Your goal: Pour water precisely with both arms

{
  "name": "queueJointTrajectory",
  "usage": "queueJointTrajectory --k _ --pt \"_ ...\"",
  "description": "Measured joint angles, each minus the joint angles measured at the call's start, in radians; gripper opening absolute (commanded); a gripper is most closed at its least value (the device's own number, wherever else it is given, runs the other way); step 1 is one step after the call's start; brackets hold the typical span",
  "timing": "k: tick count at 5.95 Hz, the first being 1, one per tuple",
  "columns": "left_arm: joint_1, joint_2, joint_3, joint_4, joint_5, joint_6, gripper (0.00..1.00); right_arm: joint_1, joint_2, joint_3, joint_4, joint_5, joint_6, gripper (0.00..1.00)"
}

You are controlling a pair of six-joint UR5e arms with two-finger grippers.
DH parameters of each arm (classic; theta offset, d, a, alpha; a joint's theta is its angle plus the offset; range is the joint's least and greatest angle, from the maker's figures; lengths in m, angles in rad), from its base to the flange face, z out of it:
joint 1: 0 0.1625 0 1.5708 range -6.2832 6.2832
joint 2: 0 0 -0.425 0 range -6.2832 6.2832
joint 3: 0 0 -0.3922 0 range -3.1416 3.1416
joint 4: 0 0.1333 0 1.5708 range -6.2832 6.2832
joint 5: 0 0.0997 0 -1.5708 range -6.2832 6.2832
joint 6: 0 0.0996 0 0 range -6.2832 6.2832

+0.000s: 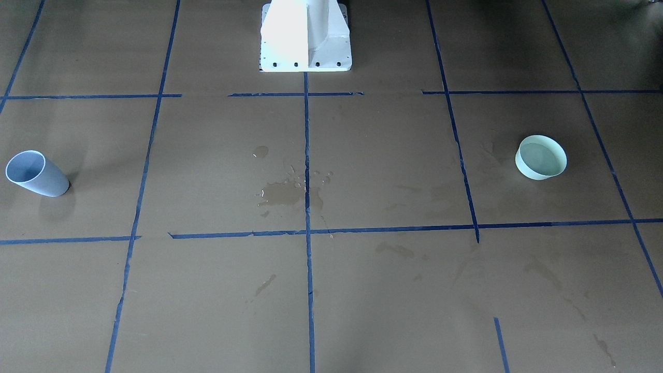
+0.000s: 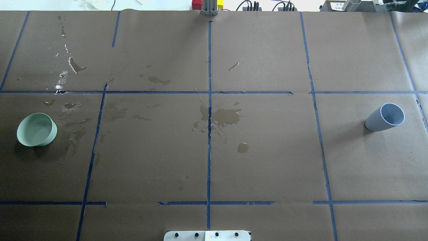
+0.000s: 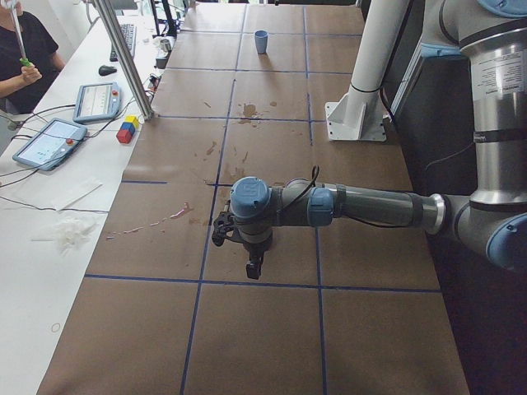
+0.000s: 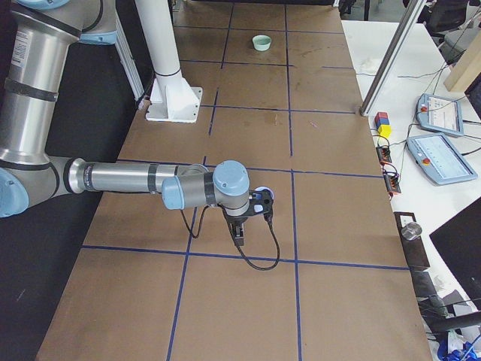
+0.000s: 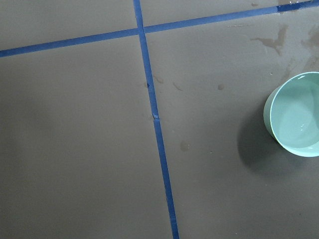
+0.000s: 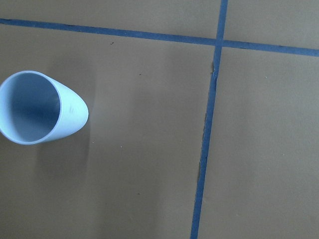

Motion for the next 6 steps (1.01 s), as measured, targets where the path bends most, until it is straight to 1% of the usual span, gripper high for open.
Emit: queueJointTrajectory --k 2,5,6 --pt "0.002 -0.001 -0.001 -0.010 -0.005 0.001 1.00 0.000 -0.003 -0.003 0.035 0.000 0.004 1.00" --pt "0.019 -0.013 -0.014 -0.017 -0.011 -0.006 1.00 -0.001 -0.007 -0.002 0.042 0.000 0.009 1.00" --pt "0.040 -0.019 -0.011 -0.042 -0.021 -0.088 1.00 -0.001 -0.008 -0.003 0.042 0.000 0.013 1.00"
